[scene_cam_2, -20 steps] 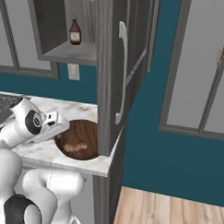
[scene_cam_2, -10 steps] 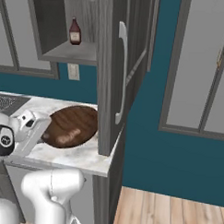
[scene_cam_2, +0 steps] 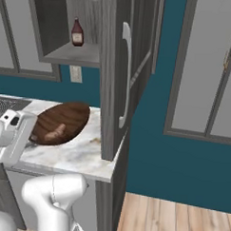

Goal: Pick the potato from the cabinet and place it in the bowl. Then pick the bowl and place it in the sink. Then turn on the sink facuet.

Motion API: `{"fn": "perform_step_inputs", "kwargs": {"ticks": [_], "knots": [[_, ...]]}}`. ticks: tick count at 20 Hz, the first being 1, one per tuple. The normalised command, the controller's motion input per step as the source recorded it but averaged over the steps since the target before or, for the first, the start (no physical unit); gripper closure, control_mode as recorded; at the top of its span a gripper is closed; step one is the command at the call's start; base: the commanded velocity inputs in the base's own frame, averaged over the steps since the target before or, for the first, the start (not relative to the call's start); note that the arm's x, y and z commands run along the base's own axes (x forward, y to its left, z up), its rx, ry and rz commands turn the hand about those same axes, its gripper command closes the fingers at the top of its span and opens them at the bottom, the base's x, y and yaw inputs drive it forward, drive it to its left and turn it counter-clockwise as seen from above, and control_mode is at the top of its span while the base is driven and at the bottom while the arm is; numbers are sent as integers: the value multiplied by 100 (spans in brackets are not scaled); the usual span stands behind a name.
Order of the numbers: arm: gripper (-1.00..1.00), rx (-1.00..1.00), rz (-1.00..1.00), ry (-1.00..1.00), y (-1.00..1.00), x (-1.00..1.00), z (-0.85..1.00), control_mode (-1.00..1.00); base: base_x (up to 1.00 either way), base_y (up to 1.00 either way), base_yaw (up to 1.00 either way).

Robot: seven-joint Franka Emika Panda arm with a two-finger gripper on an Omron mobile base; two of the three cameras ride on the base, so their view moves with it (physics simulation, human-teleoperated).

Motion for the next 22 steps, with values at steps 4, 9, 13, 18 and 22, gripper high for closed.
{"fn": "perform_step_inputs", "kwargs": {"ticks": [4,9,13,18,22], "knots": [[100,7,5,11,0,-49,0,-100,0,0,0],[100,8,4,9,1,-35,0,-100,0,0,0],[100,1,4,4,3,-17,0,-100,0,0,0],[100,0,1,0,6,-24,0,100,-11,5,0],[100,0,0,0,0,0,0,100,-52,49,0]]}}
